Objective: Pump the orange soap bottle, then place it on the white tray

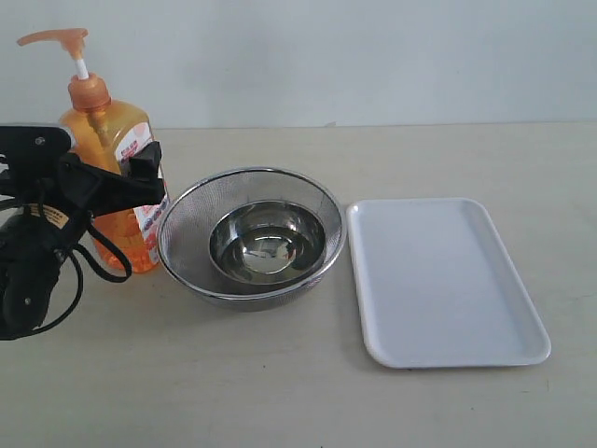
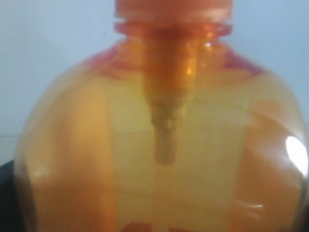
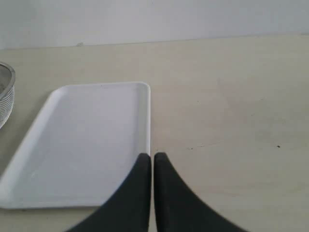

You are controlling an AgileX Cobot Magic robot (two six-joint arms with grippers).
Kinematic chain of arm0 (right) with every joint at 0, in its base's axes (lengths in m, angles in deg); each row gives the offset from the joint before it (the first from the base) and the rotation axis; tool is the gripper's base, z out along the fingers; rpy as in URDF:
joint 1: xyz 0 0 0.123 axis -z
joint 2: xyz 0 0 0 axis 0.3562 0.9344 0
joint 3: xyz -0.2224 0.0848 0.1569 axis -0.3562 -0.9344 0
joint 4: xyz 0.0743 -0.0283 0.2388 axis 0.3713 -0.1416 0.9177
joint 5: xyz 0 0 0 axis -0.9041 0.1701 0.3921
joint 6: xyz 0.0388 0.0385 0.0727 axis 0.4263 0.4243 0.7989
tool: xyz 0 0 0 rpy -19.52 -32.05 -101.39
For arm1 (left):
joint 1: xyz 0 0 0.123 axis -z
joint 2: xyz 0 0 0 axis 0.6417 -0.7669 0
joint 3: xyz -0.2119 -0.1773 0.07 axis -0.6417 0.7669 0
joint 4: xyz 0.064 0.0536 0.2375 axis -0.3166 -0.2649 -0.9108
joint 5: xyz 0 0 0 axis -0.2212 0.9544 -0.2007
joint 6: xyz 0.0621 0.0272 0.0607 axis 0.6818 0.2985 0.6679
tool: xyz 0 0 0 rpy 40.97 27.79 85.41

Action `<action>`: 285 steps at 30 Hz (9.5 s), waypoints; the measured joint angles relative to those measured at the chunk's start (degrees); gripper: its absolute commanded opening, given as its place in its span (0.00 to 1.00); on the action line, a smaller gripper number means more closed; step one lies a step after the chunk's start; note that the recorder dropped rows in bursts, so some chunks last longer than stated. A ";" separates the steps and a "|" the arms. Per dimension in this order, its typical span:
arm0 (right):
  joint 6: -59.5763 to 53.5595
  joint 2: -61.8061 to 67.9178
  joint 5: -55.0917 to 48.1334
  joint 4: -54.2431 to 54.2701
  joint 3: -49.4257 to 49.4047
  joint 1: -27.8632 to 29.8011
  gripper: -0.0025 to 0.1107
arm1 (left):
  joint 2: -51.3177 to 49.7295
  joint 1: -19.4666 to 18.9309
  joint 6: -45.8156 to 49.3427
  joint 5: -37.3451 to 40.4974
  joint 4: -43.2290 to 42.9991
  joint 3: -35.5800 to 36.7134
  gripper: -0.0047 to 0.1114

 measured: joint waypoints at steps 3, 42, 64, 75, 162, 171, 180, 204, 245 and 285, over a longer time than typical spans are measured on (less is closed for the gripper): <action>0.00 0.00 0.00 0.00 0.00 0.00 0.02 | -0.67 0.00 0.21 0.00 0.00 -0.64 0.84; 0.00 0.00 0.00 0.00 0.00 0.00 0.02 | 8.58 -0.10 8.62 3.08 -1.07 9.03 0.08; 0.00 0.00 0.00 0.00 0.00 0.00 0.02 | 8.84 -0.10 9.61 3.54 -5.31 9.12 0.08; -3.11 0.00 4.64 -2.11 0.00 0.00 0.02 | 8.84 -0.10 9.01 3.54 -5.31 9.12 0.08; 101.54 97.77 74.43 -99.77 83.89 -22.80 0.02 | 8.84 -0.10 20.50 6.37 -13.48 8.10 0.08; 98.55 97.89 73.30 -99.77 83.89 -18.51 0.02 | 8.84 -0.10 20.54 6.37 -13.48 8.10 0.08; 102.34 103.92 79.65 -99.77 91.76 -18.81 0.02 | 8.84 -0.10 20.54 6.37 -13.48 8.10 0.08; 101.04 109.51 78.60 -99.77 97.08 -27.85 0.02 | 8.84 -0.10 25.13 7.45 -16.57 8.10 0.08; 97.07 112.79 64.36 -99.42 95.25 -24.35 0.02 | 8.84 -0.10 25.62 7.86 -16.90 7.87 0.08; 102.41 105.94 65.34 -99.79 88.44 -18.79 0.02 | 8.84 -0.10 25.18 7.91 -16.90 7.87 0.08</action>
